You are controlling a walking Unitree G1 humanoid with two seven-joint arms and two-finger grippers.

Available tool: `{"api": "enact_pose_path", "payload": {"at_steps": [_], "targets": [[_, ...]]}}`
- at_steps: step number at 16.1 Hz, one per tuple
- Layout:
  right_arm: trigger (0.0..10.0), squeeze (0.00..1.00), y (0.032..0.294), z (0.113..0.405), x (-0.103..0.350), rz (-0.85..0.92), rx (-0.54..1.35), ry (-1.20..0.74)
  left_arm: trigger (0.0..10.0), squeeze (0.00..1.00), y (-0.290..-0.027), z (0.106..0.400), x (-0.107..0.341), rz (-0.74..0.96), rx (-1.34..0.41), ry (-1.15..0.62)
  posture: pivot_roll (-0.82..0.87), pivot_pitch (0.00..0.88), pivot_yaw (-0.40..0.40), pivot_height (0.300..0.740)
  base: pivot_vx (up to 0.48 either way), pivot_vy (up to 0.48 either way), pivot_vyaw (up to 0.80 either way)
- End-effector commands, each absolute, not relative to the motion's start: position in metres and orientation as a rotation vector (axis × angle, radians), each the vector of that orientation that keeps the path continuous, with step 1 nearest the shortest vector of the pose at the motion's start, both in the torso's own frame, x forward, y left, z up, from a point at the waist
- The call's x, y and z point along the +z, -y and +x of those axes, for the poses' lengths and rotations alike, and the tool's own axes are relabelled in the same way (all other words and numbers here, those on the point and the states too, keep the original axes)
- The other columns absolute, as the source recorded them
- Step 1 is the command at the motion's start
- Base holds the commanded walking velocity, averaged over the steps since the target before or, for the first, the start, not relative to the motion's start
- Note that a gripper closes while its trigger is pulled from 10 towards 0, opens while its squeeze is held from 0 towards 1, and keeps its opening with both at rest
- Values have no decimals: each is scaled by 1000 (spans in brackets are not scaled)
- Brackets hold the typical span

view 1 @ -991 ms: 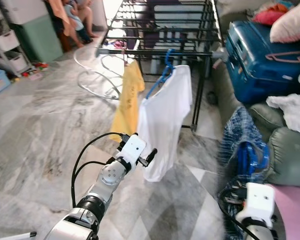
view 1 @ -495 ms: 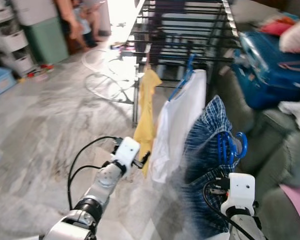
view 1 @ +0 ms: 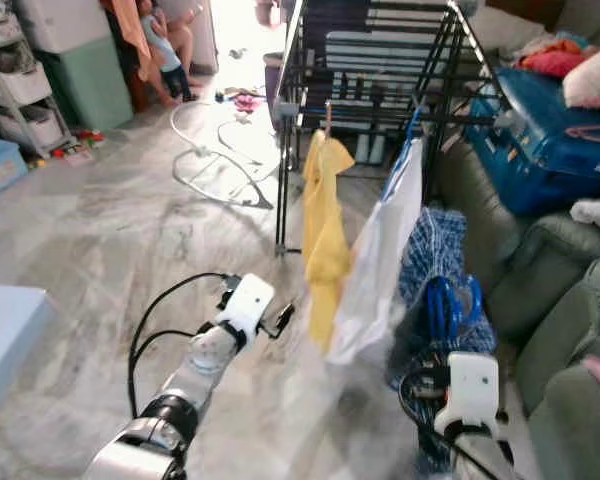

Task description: Hang hanger

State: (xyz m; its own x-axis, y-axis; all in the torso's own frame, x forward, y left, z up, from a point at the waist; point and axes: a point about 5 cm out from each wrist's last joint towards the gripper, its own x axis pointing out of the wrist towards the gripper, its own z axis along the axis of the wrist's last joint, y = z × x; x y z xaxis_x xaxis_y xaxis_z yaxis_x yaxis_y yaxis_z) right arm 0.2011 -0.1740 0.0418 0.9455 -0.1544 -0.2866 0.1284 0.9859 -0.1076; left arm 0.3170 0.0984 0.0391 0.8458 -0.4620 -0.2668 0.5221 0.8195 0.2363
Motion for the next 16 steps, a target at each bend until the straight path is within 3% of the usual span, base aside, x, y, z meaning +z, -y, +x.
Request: {"api": "enact_pose_path", "payload": {"at_steps": [1, 6, 12, 16], "targets": [[10000, 0, 185, 197, 37, -93, -178, -318, 10000, 0, -89, 316, 41, 329, -554, -173, 15, 0, -13, 740, 0, 0, 0], [10000, 0, 192, 198, 36, -142, -171, -331, 10000, 0, -85, 317, 43, 317, -543, -165, 18, 0, -24, 740, 0, 0, 0], [10000, 0, 172, 199, 29, -174, -97, -348, 10000, 0, -89, 318, 45, 328, -548, -153, 33, 3, -20, 740, -325, 0, 0], [10000, 0, 174, 199, 29, -163, -110, -349, 10000, 0, -91, 318, 45, 337, -543, -156, 34, 5, -17, 740, -360, 0, 0]]}}
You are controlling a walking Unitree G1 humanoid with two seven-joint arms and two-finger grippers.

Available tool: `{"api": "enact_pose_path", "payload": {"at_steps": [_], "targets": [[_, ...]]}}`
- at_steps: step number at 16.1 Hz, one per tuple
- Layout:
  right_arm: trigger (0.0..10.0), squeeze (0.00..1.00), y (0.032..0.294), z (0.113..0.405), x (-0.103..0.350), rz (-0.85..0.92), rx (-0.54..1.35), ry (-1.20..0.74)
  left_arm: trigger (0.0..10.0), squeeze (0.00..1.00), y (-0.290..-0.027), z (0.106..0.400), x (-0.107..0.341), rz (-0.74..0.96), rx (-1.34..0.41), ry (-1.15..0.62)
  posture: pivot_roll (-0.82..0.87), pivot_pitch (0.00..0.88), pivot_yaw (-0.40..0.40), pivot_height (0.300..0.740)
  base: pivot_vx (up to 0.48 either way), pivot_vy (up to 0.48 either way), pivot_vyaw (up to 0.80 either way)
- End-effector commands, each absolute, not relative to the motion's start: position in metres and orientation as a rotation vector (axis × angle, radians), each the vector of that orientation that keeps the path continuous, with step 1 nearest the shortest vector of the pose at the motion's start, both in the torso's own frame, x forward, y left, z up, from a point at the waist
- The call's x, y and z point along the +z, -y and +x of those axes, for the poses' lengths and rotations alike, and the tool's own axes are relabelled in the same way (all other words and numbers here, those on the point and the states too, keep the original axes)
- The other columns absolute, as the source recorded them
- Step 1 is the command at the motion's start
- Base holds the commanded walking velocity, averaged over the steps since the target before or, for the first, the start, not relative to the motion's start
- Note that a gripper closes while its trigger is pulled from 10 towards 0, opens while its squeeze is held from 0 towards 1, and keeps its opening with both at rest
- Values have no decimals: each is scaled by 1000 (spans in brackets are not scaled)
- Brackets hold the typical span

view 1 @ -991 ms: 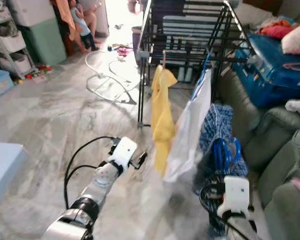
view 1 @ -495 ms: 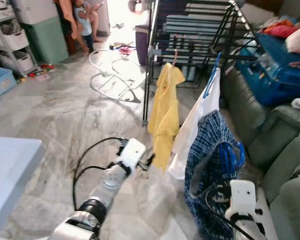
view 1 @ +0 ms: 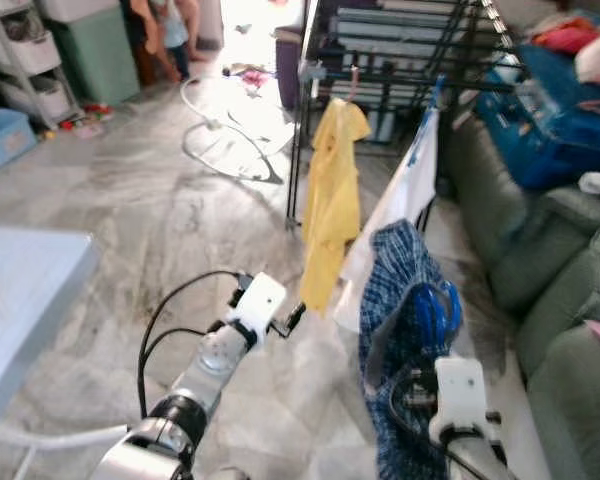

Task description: Hang hanger

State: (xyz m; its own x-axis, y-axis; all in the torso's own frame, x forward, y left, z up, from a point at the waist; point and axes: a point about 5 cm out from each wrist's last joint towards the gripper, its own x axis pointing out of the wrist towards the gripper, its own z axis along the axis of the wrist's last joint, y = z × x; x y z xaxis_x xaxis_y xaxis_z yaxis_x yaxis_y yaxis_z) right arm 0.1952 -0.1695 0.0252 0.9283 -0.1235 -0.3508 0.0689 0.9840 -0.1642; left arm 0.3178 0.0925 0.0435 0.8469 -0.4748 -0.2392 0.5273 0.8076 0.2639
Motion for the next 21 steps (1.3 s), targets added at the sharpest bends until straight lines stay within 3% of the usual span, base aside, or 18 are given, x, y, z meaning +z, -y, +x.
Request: {"api": "enact_pose_path", "payload": {"at_steps": [1, 7, 16, 21], "targets": [[10000, 0, 175, 199, 29, -164, -111, -349, 10000, 0, -91, 318, 44, 338, -543, -157, 33, 5, -17, 740, -368, 0, 0], [10000, 0, 175, 195, 26, -148, -119, -362, 10000, 0, -90, 316, 42, 326, -540, -163, 27, 8, -22, 740, -301, 0, 0], [10000, 0, 170, 191, 23, -132, -112, -376, 10000, 0, -94, 318, 42, 284, -504, -183, 26, 27, -29, 740, 0, 0, 0], [10000, 0, 173, 193, 25, -140, -101, -375, 10000, 0, -92, 320, 44, 225, -443, -180, 27, 28, -43, 740, 0, 438, 0]]}}
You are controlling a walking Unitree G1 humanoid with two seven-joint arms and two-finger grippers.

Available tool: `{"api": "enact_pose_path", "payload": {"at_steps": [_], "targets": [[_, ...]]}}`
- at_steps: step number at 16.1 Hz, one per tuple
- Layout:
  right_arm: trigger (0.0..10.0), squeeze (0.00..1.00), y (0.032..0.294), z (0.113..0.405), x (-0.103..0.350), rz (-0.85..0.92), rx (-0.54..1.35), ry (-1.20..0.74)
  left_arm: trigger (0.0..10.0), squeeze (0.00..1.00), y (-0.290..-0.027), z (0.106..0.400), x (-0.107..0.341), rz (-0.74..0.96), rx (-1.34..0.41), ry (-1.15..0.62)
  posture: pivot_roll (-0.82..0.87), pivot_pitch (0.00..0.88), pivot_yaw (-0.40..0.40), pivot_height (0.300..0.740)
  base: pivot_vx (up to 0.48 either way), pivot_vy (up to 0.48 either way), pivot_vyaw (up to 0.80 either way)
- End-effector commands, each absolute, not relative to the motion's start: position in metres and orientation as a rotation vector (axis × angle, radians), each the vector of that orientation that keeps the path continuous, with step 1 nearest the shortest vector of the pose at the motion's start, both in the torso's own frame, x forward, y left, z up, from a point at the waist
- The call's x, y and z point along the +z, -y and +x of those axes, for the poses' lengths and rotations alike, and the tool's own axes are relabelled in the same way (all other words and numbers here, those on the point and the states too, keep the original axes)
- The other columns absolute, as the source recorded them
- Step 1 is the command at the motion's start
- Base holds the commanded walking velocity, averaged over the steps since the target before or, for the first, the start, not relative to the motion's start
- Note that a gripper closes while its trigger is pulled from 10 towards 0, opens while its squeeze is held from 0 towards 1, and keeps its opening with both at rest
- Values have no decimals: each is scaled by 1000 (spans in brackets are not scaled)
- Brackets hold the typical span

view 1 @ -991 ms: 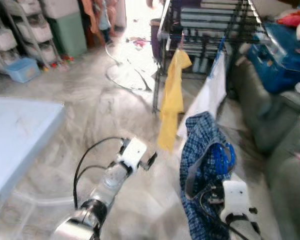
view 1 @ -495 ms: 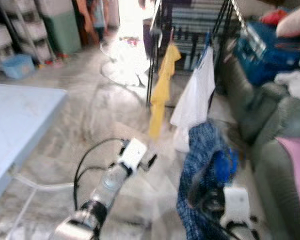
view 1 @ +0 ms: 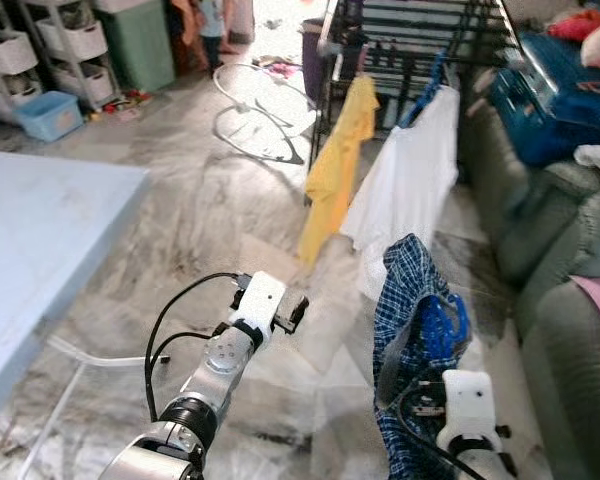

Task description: Hang hanger

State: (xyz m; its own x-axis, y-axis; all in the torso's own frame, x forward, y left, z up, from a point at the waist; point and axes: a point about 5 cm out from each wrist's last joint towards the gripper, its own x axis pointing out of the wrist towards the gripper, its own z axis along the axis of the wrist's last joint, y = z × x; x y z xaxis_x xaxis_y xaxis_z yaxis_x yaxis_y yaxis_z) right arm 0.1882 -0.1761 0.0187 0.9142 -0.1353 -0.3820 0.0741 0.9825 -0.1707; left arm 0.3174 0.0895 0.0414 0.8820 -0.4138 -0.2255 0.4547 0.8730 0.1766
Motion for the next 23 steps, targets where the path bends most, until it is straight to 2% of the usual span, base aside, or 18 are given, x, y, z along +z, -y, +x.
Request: {"api": "enact_pose_path", "payload": {"at_steps": [1, 3, 7, 13, 18, 20, 23], "targets": [[10000, 0, 173, 193, 25, -142, -100, -374, 10000, 0, -92, 320, 44, 225, -443, -180, 27, 28, -44, 740, 0, 480, 0], [10000, 0, 173, 193, 26, -142, -99, -371, 10000, 0, -92, 319, 44, 235, -445, -176, 24, 30, -40, 740, 0, 390, 0], [10000, 0, 171, 191, 24, -139, -99, -375, 10000, 0, -90, 319, 46, 257, -440, -144, 23, 31, -35, 740, 0, 0, 0], [10000, 0, 170, 190, 27, -145, -48, -361, 10000, 0, -76, 320, 52, 153, -453, -116, 20, 29, -48, 740, 0, 0, 0], [10000, 0, 184, 181, 34, -177, 140, -381, 10000, 0, -57, 321, 66, 209, -597, -29, 5, 34, -44, 740, 0, 0, 0], [10000, 0, 199, 187, 42, -242, 258, -373, 10000, 0, -46, 316, 65, 184, -733, -45, -5, 39, -31, 740, 0, 0, 0], [10000, 0, 199, 201, 53, -456, 465, -298, 10000, 0, -38, 308, 64, 175, -845, -40, -7, 40, -30, 740, 0, 0, 0]]}}
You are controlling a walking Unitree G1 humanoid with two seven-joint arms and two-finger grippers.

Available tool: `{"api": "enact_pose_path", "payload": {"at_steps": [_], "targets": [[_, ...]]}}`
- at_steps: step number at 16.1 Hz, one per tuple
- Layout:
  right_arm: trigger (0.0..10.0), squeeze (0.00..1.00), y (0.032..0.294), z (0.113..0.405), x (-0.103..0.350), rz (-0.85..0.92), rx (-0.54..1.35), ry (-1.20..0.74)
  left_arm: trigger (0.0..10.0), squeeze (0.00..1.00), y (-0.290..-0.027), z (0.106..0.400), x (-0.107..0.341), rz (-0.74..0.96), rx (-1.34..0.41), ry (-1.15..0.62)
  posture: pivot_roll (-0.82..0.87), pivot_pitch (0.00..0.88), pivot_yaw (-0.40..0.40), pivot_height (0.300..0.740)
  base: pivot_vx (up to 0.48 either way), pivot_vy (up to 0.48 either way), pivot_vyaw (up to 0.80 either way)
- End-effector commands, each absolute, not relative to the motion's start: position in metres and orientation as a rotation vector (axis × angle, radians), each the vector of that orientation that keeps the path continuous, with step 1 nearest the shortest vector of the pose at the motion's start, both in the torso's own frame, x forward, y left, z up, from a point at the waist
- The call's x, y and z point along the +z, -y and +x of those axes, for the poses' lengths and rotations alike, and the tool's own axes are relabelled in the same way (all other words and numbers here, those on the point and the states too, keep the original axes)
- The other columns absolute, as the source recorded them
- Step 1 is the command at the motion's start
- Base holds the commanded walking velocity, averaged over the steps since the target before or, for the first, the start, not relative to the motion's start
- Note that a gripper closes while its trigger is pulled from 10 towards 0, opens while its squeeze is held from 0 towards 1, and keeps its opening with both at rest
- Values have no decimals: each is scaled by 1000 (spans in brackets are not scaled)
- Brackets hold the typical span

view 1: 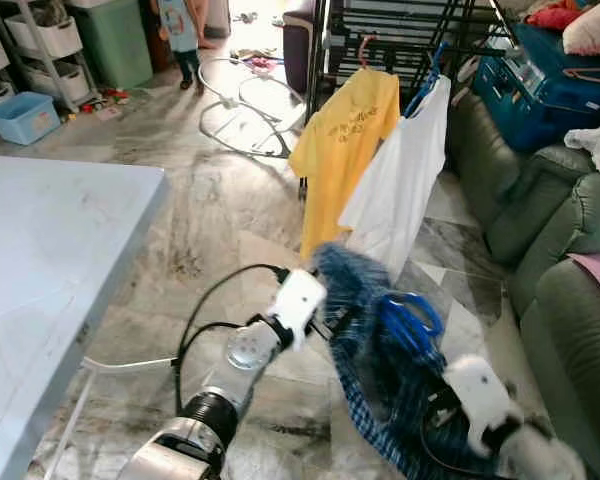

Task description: Hang hanger

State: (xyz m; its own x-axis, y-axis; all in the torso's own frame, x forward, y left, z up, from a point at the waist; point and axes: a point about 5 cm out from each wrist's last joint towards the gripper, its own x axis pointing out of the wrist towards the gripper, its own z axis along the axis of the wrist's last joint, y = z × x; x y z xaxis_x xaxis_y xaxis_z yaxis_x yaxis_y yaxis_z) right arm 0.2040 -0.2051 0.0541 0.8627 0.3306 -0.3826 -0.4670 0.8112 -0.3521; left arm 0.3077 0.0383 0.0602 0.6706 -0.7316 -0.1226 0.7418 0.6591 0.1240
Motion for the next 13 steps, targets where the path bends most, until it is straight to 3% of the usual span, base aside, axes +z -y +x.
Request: {"api": "enact_pose_path", "payload": {"at_steps": [1, 8, 9, 10, 11, 12, 13], "targets": [[10000, 0, 199, 206, 55, -460, 474, -289, 10000, 0, -37, 308, 64, 169, -859, -47, -1, 42, -35, 740, 0, 0, 0], [10000, 0, 175, 231, 87, -355, 559, -138, 10000, 0, -39, 312, 61, 124, -805, -94, 5, 43, -42, 740, 0, 0, 0], [10000, 0, 172, 231, 93, -323, 564, -118, 9451, 0, -41, 313, 61, 125, -781, -92, 2, 42, -43, 740, 0, 0, 0], [10000, 0, 170, 231, 97, -312, 567, -108, 6157, 0, -42, 314, 61, 117, -766, -96, 0, 41, -43, 740, 0, 0, 0], [10000, 0, 167, 229, 100, -298, 582, -104, 824, 0, -44, 314, 59, 109, -754, -126, -2, 42, -43, 740, 0, 480, 0], [10000, 0, 159, 222, 103, -274, 623, -106, 0, 0, -47, 318, 62, 105, -712, -102, -7, 41, -45, 740, 0, 0, 0], [10000, 0, 157, 218, 102, -274, 638, -117, 0, 0, -49, 320, 63, 116, -692, -102, -9, 41, -45, 740, 0, 0, 0]]}}
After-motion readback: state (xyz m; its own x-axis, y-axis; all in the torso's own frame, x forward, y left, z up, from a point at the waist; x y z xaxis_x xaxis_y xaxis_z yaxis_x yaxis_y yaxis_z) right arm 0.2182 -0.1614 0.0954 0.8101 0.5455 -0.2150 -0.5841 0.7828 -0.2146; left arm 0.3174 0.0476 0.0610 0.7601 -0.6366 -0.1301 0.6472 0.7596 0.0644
